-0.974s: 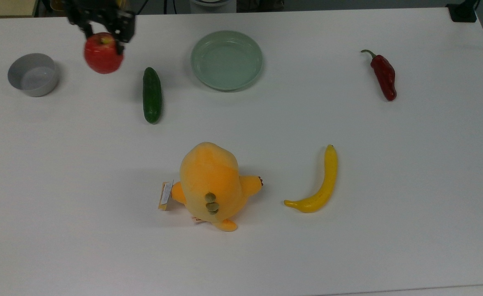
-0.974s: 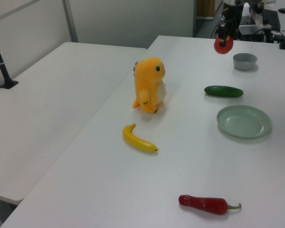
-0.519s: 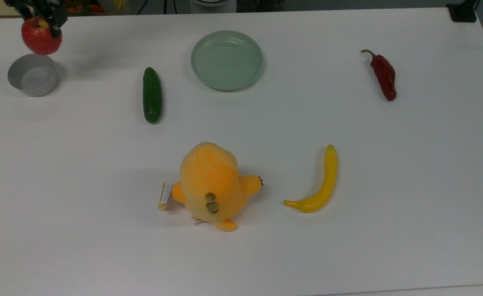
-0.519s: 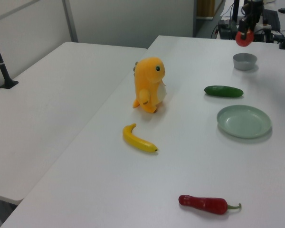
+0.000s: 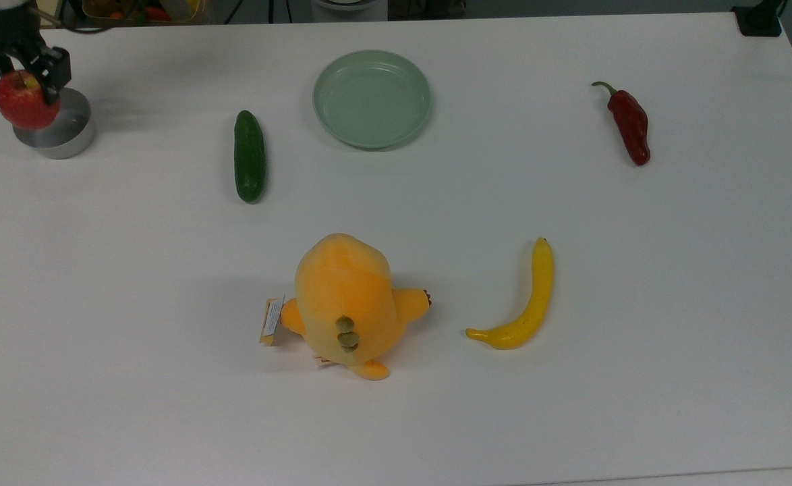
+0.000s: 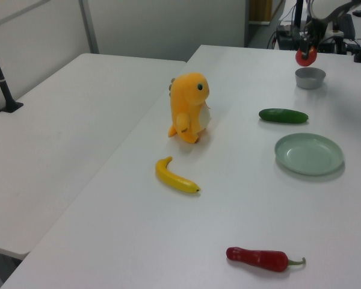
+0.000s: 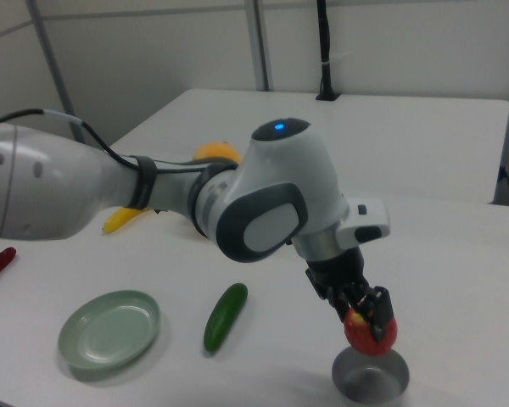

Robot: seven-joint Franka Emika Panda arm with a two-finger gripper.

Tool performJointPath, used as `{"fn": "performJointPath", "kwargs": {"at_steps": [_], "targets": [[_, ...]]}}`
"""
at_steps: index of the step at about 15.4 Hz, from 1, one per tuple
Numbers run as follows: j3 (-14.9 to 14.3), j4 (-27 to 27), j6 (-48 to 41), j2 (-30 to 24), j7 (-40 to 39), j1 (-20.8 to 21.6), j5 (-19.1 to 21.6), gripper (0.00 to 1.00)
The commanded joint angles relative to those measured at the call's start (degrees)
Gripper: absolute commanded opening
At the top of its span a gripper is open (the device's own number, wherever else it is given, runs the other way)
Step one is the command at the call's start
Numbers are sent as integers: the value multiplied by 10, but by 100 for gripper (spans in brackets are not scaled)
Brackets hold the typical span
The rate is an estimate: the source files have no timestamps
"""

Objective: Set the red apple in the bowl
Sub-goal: 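Lower the apple into the grey bowl and open the gripper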

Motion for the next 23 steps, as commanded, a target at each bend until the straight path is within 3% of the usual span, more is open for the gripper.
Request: {"fn": "performJointPath", "kwargs": {"at_steps": [1, 10, 11, 13, 14, 23], "targets": [[-3, 4, 10, 15, -9, 7, -1, 29], [-2, -12, -34, 18, -11, 7, -6, 32], [-2, -12, -34, 18, -11, 7, -6, 40], [-3, -12, -36, 18, -9, 6, -6, 90], [-2, -12, -37, 17, -10, 7, -6, 100], [0, -6, -46, 6, 4, 10, 1, 100]]}}
